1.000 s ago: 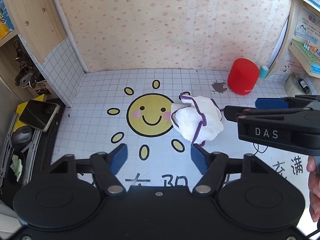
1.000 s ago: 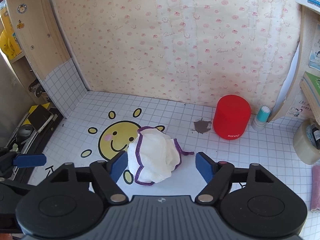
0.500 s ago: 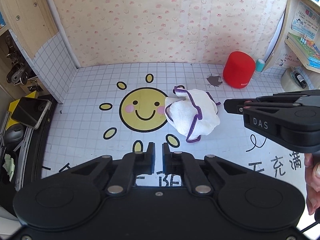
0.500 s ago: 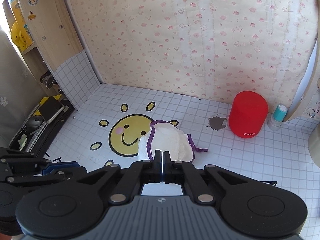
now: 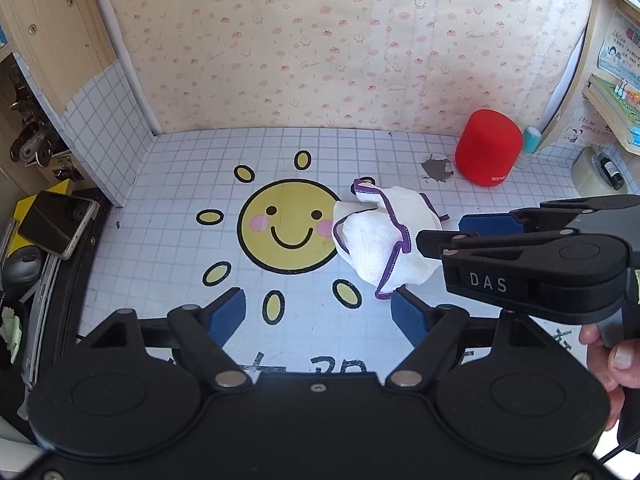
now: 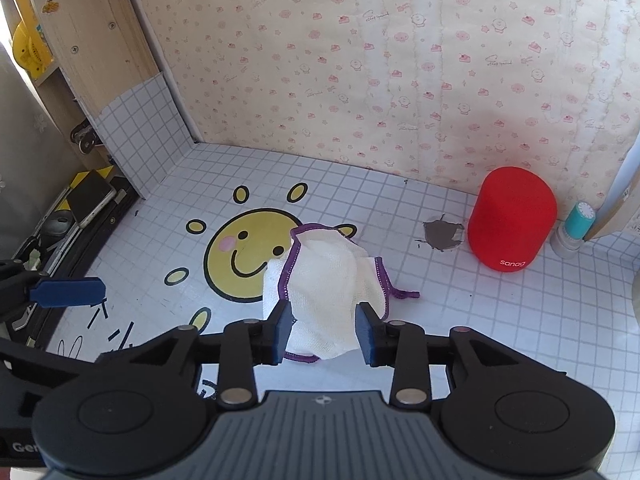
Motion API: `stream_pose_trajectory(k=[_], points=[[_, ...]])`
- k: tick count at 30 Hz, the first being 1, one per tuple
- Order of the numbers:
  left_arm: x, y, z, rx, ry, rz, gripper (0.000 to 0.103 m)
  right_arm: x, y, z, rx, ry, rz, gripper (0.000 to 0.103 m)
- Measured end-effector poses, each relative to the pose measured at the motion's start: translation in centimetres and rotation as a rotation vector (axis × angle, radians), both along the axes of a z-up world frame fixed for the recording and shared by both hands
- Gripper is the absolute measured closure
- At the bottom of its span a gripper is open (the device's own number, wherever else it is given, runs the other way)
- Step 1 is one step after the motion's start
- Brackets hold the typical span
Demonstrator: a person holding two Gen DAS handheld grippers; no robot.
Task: Fold towel
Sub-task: 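Lower the right gripper onto the towel and close on its purple edge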
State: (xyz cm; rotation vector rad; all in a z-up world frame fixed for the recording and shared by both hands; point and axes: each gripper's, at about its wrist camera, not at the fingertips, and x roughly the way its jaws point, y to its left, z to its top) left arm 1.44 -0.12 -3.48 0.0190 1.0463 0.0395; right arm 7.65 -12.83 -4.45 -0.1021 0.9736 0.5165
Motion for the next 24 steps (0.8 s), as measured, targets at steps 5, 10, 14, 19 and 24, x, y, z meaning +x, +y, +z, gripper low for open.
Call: stream_pose_trajectory(k=[5, 10, 14, 19, 24], points=[[0.0, 0.1, -0.5, 0.020, 0.009, 0.016, 0.022, 0.3, 0.9, -0.5, -0.023, -0.010, 0.042, 0.059], [0.1, 0.5, -0.8, 0.014, 0.017, 0.042, 0.022, 0.9, 1.6, -1.1, -0.041, -0.006, 0.074, 0.059], [0.1, 0.7, -0.9, 0.023, 0.018, 0.058, 0.022, 1.4, 2.0, -1.6, -0.053, -0.011, 0.094, 0.059], [0.1, 0.8, -0.9, 0.025, 0.016, 0.066, 0.022, 1.9, 2.1, -2.0, -0.048, 0.005, 0.101, 0.059], [0.1, 0.8, -0.9, 0.028, 0.017, 0.065, 0.022, 2.1, 2.2, -2.3, -0.046, -0.003, 0.109, 0.063]])
